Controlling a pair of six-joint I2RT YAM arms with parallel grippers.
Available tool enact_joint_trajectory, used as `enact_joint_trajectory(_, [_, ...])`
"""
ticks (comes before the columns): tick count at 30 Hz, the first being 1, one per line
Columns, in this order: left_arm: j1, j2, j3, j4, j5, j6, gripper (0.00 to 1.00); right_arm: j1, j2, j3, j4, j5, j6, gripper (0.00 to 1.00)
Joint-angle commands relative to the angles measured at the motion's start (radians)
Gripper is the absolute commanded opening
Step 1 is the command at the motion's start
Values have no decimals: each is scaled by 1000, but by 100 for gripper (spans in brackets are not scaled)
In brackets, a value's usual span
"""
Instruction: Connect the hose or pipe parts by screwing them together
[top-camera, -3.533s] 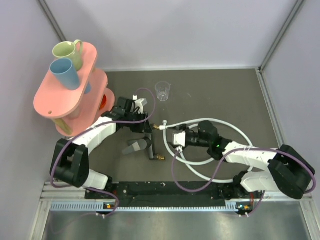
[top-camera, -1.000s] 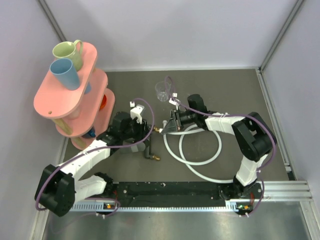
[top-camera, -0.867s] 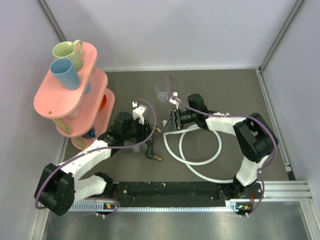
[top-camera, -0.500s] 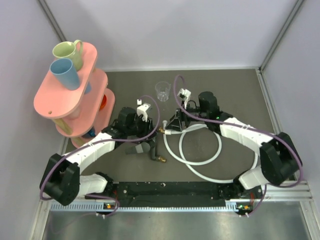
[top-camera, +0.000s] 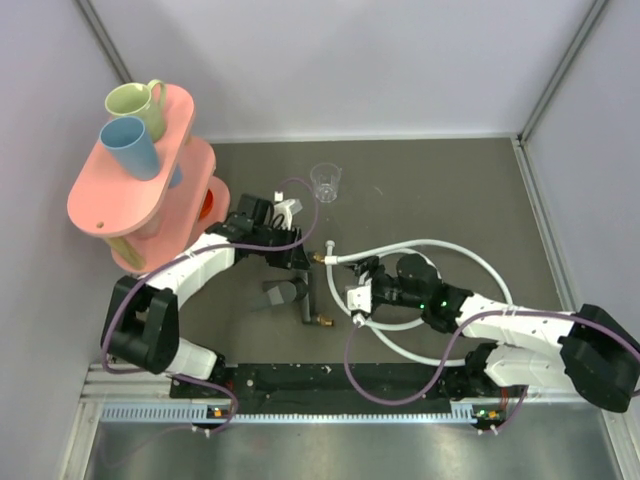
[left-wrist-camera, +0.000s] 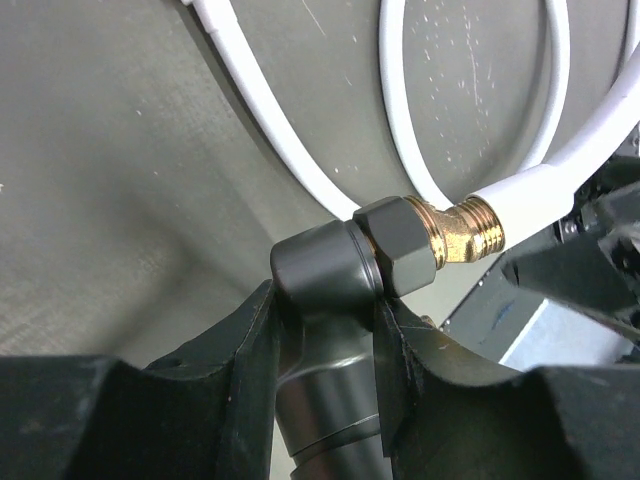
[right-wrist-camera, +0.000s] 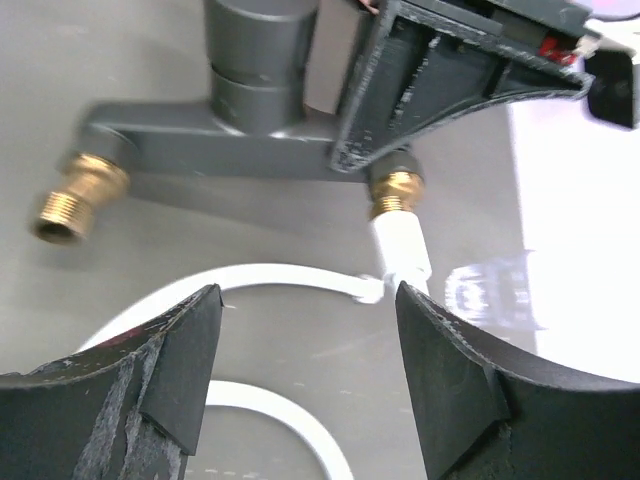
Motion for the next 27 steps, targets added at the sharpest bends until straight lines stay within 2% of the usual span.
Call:
enact_joint_trajectory(1, [-3,0,122,-113,179,44,0,24,14,53,54,138,-336,68])
enact_joint_trajectory(7, [-3,35,165,-188,177,74,0,36,51,93,6,164,-442,66])
enact_joint_trajectory(15, [-3,59,194,-202,197,69,0,44,140,162,-22,159,-486,57])
enact_joint_trajectory(21, [-3,73,202,-220,214,74,0,46,208,172,46,138,-470,54])
enact_joint_trajectory(27, [-5,78,204,-222,220,80,0,46,273,184,156,127,-400,43])
